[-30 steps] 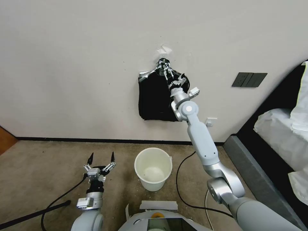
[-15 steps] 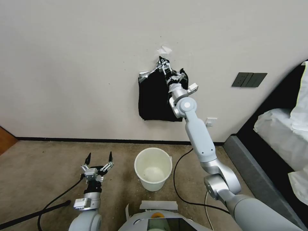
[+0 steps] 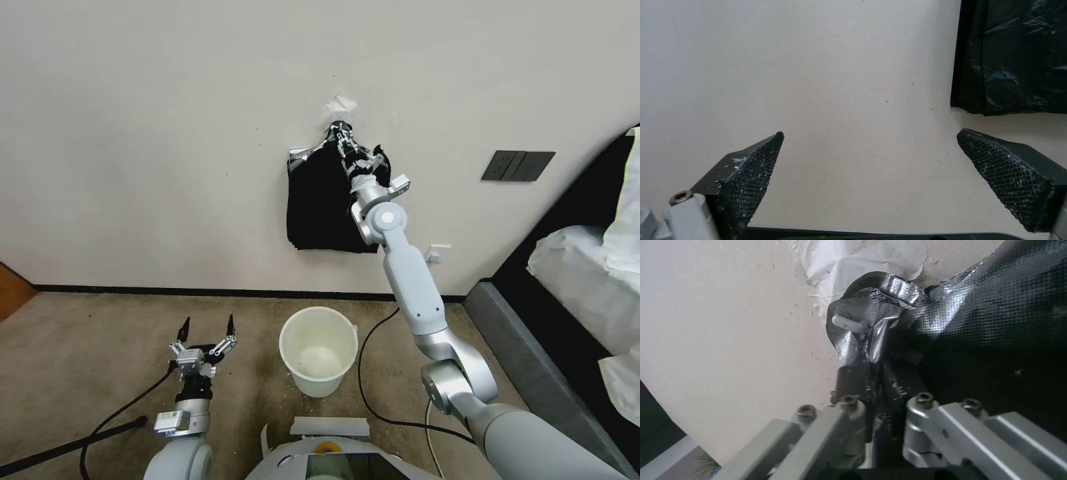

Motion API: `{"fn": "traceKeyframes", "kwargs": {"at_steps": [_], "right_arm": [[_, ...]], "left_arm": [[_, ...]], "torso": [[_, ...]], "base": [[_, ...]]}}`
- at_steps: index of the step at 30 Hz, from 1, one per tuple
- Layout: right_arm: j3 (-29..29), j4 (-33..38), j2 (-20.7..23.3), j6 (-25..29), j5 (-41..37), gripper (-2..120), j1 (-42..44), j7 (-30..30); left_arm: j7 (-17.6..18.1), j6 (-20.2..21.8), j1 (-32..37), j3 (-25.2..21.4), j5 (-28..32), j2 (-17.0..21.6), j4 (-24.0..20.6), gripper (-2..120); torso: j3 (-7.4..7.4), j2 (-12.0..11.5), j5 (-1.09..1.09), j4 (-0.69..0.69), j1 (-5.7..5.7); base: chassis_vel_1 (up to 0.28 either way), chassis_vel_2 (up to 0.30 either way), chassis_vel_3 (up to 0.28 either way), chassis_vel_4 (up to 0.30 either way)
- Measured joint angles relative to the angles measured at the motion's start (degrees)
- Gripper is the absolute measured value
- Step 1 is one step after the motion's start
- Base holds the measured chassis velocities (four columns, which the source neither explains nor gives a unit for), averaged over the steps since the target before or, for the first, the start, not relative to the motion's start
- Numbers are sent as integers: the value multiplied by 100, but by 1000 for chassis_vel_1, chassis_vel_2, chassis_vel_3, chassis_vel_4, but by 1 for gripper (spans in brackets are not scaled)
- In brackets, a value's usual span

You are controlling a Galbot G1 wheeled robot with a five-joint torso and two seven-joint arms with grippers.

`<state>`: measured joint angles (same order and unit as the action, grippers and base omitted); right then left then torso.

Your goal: Place a trash bag onto the trash bin.

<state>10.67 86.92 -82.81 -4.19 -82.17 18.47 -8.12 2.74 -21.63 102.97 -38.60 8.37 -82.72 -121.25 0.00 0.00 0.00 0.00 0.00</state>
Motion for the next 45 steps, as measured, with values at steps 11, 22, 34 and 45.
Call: {"fn": "traceKeyframes", "kwargs": {"at_steps": [11,22,34,45], "right_arm": [[-330,413,328,98,677,0,488,648],[-495,1066,616,259,1022,0,1524,721],[-566,1541,853,269,1454,0,2265,651],[-616,1949,1113,267,1782,0,2928,672]], "left_arm": [[6,0,-8,32,-1,-12,0,100],[7,-15,-19,143,-23,-46,13,100],[6,-30,-46,240,-36,-48,34,100],[2,-40,-75,347,-37,-33,35,100]], "torso": [[0,0,1,0,0],[0,0,1,0,0],[0,0,1,0,0],[0,0,0,0,0]], "base": [[0,0,0,0],[0,0,0,0],[0,0,0,0],[0,0,0,0]]}}
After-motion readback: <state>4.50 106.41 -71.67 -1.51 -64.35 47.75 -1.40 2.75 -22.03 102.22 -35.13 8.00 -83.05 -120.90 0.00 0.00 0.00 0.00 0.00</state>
